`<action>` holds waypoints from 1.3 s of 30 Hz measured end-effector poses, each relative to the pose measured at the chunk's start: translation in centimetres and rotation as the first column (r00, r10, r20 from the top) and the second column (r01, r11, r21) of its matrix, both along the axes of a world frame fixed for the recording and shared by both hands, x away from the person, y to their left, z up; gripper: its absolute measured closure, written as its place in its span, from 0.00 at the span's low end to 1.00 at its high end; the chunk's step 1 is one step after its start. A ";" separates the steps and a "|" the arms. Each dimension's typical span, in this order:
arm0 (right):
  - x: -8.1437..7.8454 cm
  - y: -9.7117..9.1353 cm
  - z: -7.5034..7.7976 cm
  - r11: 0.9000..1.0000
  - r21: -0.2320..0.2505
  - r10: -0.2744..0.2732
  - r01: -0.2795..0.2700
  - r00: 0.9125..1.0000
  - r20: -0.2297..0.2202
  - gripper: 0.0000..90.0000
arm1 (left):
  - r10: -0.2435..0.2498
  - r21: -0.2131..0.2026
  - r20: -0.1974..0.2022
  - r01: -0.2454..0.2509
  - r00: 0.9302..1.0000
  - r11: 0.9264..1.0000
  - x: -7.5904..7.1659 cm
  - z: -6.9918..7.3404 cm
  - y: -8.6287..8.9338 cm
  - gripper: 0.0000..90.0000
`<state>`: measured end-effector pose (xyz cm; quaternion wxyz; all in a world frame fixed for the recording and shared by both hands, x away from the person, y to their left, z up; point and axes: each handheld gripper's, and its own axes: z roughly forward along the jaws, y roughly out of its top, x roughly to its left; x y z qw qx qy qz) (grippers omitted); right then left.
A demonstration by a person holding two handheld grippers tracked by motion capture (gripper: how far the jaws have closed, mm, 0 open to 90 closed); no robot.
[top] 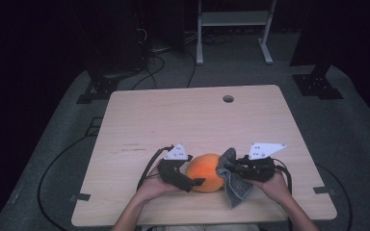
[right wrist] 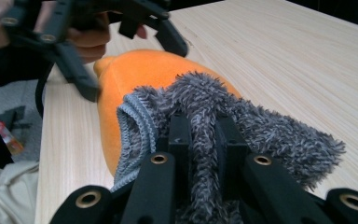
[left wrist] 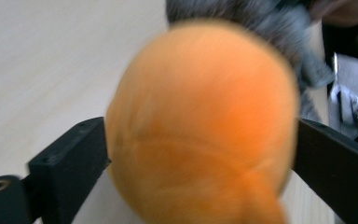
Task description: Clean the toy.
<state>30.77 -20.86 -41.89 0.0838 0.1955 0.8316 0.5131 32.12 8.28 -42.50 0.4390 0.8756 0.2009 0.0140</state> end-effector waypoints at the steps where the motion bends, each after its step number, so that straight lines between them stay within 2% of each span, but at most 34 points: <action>1: -0.2 -0.1 0.0 1.000 -0.007 0.001 -0.001 1.000 0.002 0.88 | -0.012 0.019 -0.002 0.012 1.000 1.000 0.1 -0.2 -0.2 0.06; 2: -0.6 -0.4 -0.1 1.000 -0.016 -0.018 0.018 1.000 0.019 0.88 | 0.000 -0.004 0.063 0.000 0.998 1.000 -0.3 0.0 -0.4 0.23; 3: -0.6 -0.4 -0.1 1.000 -0.016 -0.018 0.018 1.000 0.019 0.88 | 0.000 -0.004 0.063 0.000 0.998 1.000 -0.3 0.0 -0.4 0.27; 4: -0.7 -0.6 -0.1 1.000 -0.014 -0.025 0.025 0.999 0.022 0.88 | -0.005 -0.011 0.106 0.006 0.994 1.000 -0.5 0.2 -0.6 0.27; 5: -0.8 -0.9 0.1 0.999 -0.009 -0.033 0.034 0.999 0.023 0.88 | -0.008 -0.020 0.134 0.010 0.991 1.000 -0.6 0.4 -0.7 0.32; 7: -0.7 -1.3 0.4 0.999 -0.011 -0.049 0.050 0.998 0.042 0.88 | -0.013 -0.032 0.202 0.020 0.979 0.999 -0.5 0.8 -0.8 0.35; 8: -0.5 -1.4 1.0 0.998 0.002 -0.062 0.062 0.997 0.054 0.88 | -0.015 -0.030 0.237 0.023 0.971 0.999 -0.3 1.1 -1.0 0.37; 10: -0.3 -1.2 1.3 0.997 0.001 -0.072 0.073 0.995 0.069 0.88 | -0.021 -0.031 0.246 0.030 0.969 0.999 0.1 1.2 -1.2 0.35; 12: -0.1 -1.0 1.3 0.997 -0.010 -0.077 0.078 0.995 0.068 0.88 | -0.029 -0.016 0.197 0.033 0.980 0.999 0.9 1.0 -1.3 0.32; 13: 0.3 -0.8 0.9 0.997 -0.029 -0.075 0.076 0.996 0.047 0.88 | -0.019 -0.015 0.172 0.022 0.985 1.000 1.1 0.9 -1.3 0.20; 14: 0.3 -0.8 0.9 0.997 -0.029 -0.075 0.076 0.996 0.047 0.88 | -0.015 -0.030 0.141 0.019 0.990 0.999 1.2 0.9 -1.1 0.20; 15: 0.4 -0.6 0.5 0.997 -0.040 -0.069 0.071 0.997 0.045 0.88 | -0.009 -0.069 0.114 0.017 0.993 0.997 1.2 0.9 -0.9 0.16; 16: 0.4 -0.6 -0.1 0.998 -0.021 -0.057 0.058 0.998 0.034 0.88 | 0.003 -0.145 0.067 0.007 0.998 0.989 1.3 1.0 -0.2 0.16; 17: 0.3 -0.5 -0.3 0.998 -0.015 -0.059 0.059 0.998 0.030 0.88 | 0.012 -0.150 0.057 -0.003 0.998 0.989 1.4 0.9 0.1 0.18; 18: 0.3 -0.5 -0.3 0.998 -0.012 -0.058 0.059 0.998 0.032 0.88 | 0.023 -0.128 0.065 -0.015 0.998 0.992 1.4 0.7 0.2 0.23; 19: 0.2 -0.4 -0.1 0.998 -0.010 -0.061 0.061 0.998 0.033 0.88 | 0.033 -0.118 0.056 -0.027 0.998 0.993 1.4 0.5 0.2 0.26; 20: 0.2 -0.4 -0.1 0.998 -0.010 -0.061 0.061 0.998 0.033 0.88 | 0.033 -0.118 0.056 -0.027 0.998 0.993 1.4 0.5 0.2 0.26; 21: 0.0 -0.3 0.1 0.998 -0.008 -0.060 0.060 0.997 0.043 0.88 | 0.042 -0.124 0.037 -0.037 0.998 0.992 1.4 0.4 0.3 0.26; 22: -0.4 0.1 0.4 0.999 0.000 -0.052 0.052 0.997 0.061 0.88 | 0.041 -0.122 0.039 -0.035 0.998 0.992 1.4 0.3 0.5 0.27; 23: -0.5 0.2 0.4 0.999 0.000 -0.046 0.046 0.997 0.063 0.88 | 0.040 -0.108 0.035 -0.036 0.999 0.994 1.4 0.2 0.8 0.27; 26: -0.4 0.1 0.1 0.999 0.008 -0.038 0.038 0.998 0.055 0.88 | 0.040 -0.100 0.023 -0.038 0.999 0.994 1.3 0.0 1.3 0.28; 28: -0.2 -0.3 -0.4 0.999 0.010 -0.043 0.043 0.998 0.037 0.88 | 0.043 -0.115 -0.002 -0.043 0.999 0.992 1.1 -0.4 1.7 0.28; 29: -0.2 -0.7 -0.8 0.999 0.008 -0.053 0.053 0.998 0.020 0.88 | 0.038 -0.115 -0.002 -0.038 0.999 0.993 1.0 -0.6 1.8 0.28; 33: -0.8 -1.7 -2.0 0.995 -0.059 -0.083 0.082 0.996 -0.015 0.87 | 0.022 -0.110 0.019 -0.020 1.000 0.994 0.4 -0.8 1.8 0.28; 34: -1.0 -2.2 -2.7 0.990 -0.105 -0.099 0.094 0.994 -0.038 0.87 | 0.024 -0.107 0.019 -0.022 1.000 0.994 0.3 -0.8 1.8 0.28; 37: -1.1 -2.7 -2.8 0.989 -0.112 -0.105 0.098 0.993 -0.057 0.87 | 0.027 -0.101 0.026 -0.024 0.999 0.995 0.1 -0.8 1.8 0.27; 39: -1.3 -2.6 -2.2 0.993 -0.080 -0.095 0.092 0.995 -0.037 0.87 | 0.019 -0.097 0.036 -0.015 0.999 0.995 -0.1 -0.7 1.7 0.27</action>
